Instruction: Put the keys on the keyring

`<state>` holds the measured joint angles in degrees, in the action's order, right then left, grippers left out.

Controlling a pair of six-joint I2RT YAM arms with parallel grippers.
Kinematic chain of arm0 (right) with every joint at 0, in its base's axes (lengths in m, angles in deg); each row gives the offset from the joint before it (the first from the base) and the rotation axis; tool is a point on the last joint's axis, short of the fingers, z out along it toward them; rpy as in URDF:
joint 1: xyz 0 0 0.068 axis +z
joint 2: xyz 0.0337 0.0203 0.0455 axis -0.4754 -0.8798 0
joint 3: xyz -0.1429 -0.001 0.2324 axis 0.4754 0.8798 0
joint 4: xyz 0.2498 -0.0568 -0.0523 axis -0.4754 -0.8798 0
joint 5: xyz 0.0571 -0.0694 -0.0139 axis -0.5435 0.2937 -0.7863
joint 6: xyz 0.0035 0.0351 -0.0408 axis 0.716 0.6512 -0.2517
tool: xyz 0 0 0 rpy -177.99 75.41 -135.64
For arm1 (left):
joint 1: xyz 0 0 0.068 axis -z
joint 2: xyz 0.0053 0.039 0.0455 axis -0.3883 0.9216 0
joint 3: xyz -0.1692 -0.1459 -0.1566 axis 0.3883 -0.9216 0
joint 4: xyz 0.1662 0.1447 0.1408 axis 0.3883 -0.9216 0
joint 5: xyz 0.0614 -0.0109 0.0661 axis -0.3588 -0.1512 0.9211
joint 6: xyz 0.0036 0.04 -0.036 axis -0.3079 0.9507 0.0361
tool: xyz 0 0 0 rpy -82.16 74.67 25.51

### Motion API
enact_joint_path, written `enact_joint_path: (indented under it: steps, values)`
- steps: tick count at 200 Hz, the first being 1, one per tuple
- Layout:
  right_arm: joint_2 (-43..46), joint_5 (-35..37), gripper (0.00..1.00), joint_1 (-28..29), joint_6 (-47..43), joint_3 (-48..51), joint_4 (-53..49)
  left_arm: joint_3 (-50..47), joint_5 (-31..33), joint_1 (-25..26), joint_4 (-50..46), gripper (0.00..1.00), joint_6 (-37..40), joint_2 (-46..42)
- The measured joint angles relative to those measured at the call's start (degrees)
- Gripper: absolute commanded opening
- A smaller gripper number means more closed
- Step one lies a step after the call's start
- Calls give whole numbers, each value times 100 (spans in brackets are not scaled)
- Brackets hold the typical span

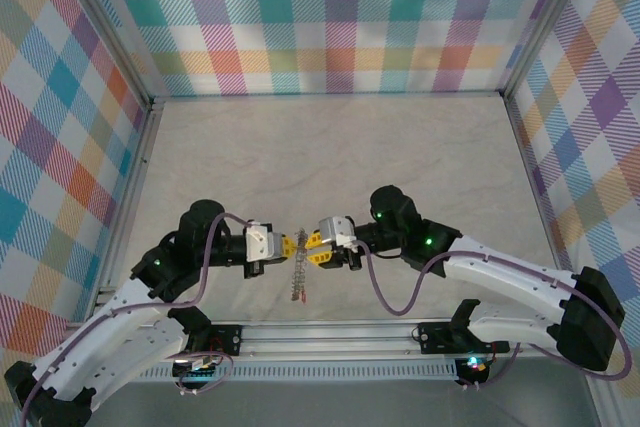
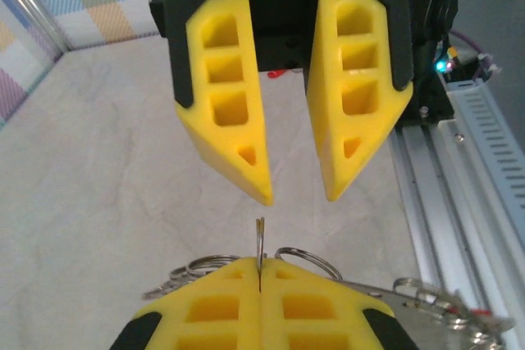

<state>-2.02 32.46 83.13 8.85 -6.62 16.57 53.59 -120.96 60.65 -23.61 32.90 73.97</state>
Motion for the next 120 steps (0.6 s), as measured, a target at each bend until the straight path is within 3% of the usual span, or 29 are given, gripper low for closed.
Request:
enact_joint_path:
  steps: [37, 77, 120]
  values:
    - [0, 610, 31, 317, -367, -4, -199, 7, 42, 0, -114, 0, 328, -179]
    - [-28, 1462, 32, 605, -608, 114, 245, 151, 13, 2, -291, 0, 481, 33]
    - [-63, 1659, 17, 678, -815, 151, 404, 267, -44, 2, -326, 0, 575, 181]
